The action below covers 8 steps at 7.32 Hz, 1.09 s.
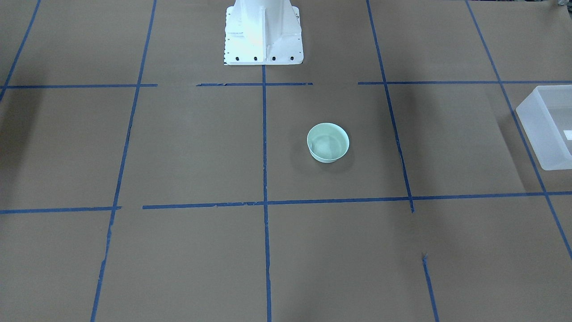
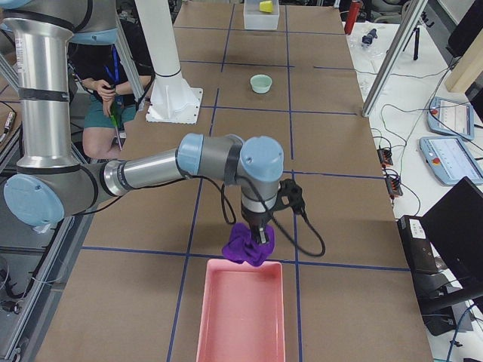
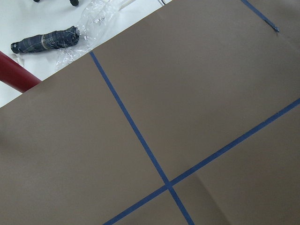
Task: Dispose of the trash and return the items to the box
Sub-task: 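Lift the purple cloth with the right gripper and drop it into the pink bin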
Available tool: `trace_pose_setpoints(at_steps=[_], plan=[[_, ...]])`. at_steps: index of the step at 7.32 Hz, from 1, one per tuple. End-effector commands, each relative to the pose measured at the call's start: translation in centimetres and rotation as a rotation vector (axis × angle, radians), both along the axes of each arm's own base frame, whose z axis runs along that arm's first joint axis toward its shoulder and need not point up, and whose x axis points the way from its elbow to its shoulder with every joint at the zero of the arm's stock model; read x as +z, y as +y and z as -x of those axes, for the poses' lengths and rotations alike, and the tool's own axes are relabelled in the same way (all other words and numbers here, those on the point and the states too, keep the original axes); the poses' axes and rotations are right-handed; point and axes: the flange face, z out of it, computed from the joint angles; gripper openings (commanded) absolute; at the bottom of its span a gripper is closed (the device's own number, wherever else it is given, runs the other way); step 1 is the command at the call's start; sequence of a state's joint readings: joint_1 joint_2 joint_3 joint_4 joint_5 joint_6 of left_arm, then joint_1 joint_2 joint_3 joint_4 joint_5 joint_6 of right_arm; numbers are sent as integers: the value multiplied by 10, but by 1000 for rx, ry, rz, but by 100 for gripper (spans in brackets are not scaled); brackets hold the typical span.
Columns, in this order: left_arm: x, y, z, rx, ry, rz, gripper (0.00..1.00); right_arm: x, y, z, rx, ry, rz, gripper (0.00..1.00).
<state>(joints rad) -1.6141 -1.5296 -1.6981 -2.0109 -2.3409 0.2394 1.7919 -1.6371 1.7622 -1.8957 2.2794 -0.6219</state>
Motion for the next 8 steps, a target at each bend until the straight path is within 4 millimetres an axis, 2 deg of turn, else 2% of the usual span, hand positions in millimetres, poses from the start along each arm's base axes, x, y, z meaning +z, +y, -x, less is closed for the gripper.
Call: trace_pose_setpoints(at_steps=[1, 2, 3, 4, 6, 7, 8], plan=[[-1, -1, -3, 6, 2, 0, 100, 75, 9, -2, 47, 13, -47, 79], [-2, 0, -5, 15, 19, 3, 100, 62, -1, -3, 90, 16, -38, 100], [-14, -1, -9, -20, 52, 30, 100, 36, -29, -9, 130, 10, -45, 100], [-47, -2, -36, -34, 85, 44, 100, 16, -48, -6, 211, -39, 0, 100], [-118, -7, -115, -109, 170, 133, 100, -32, -70, 33, 236, -44, 7, 100], [-148, -11, -160, -139, 215, 187, 100, -34, -73, 43, 240, -53, 16, 100], [-181, -17, -204, -139, 280, 254, 100, -34, -71, 43, 240, -54, 16, 100]])
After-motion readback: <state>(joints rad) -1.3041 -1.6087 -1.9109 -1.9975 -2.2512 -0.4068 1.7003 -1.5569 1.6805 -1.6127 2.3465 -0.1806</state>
